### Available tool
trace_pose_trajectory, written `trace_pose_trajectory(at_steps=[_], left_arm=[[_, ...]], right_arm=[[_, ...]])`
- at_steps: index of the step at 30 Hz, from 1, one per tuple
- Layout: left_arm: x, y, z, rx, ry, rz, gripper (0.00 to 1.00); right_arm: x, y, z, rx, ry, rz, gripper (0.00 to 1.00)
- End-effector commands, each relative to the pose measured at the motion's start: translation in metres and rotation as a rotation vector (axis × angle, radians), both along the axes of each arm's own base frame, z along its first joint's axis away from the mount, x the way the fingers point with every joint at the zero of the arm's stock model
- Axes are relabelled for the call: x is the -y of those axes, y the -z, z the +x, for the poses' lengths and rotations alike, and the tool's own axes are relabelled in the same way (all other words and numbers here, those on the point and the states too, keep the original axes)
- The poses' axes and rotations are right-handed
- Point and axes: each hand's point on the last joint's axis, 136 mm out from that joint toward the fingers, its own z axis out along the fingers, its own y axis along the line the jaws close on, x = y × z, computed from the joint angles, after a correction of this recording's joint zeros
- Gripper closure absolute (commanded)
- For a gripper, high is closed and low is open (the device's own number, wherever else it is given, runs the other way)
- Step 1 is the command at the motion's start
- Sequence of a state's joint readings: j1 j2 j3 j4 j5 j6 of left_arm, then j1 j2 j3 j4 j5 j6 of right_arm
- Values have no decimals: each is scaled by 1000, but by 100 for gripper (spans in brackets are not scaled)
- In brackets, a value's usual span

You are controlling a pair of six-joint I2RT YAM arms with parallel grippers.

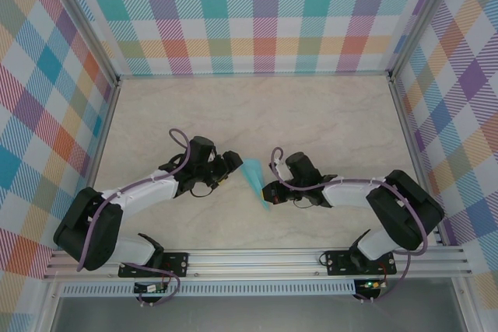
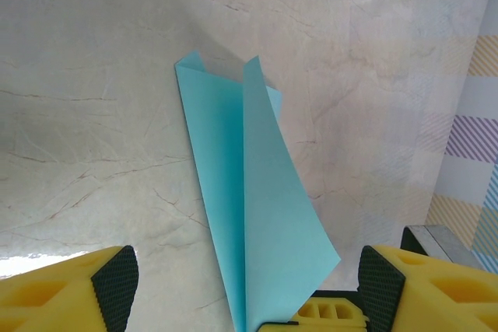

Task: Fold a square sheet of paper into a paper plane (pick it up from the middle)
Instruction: Fold the wing for the fifth time at the center of the table.

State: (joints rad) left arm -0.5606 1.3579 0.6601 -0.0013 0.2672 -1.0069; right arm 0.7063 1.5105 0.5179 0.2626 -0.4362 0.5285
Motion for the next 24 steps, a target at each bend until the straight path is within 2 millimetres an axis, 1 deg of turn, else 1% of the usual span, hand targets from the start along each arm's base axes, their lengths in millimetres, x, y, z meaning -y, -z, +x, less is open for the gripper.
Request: trace_pose_trajectory(at_steps=[1,7,16,20,24], left_arm=[[-6,3,-3,-14,-17,5,23],[-7,6,-6,-23,-14,11,23],[-7,8,-7,-27,-13,10,23],[-6,8,-7,-27,-10,6,24],[-5,8,-8,-22,-2,0,25]], right_arm=[[-2,4,-3,-50,-3,45,96],[3,17,-4,-98,20,23,96],[11,26,-5,-153,72,24,95],[10,23,-5,-185,75,69,95],[8,12,-3,-191,53,112,94]])
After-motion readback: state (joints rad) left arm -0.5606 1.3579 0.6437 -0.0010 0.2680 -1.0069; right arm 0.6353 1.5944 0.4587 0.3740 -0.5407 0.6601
